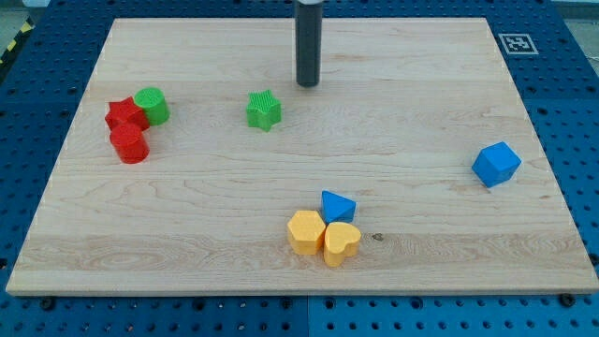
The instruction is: Push the green star closer to the green circle
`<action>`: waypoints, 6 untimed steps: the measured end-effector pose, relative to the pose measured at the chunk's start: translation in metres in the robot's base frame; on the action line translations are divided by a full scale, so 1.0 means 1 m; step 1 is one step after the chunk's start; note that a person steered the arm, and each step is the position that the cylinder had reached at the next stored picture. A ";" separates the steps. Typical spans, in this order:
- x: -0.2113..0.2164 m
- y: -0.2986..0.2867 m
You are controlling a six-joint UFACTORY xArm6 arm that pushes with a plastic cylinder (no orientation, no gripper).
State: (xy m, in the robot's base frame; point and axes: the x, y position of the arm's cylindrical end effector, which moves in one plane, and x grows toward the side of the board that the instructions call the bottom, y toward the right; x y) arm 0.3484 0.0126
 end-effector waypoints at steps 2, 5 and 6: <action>0.049 -0.039; 0.057 -0.122; 0.063 -0.125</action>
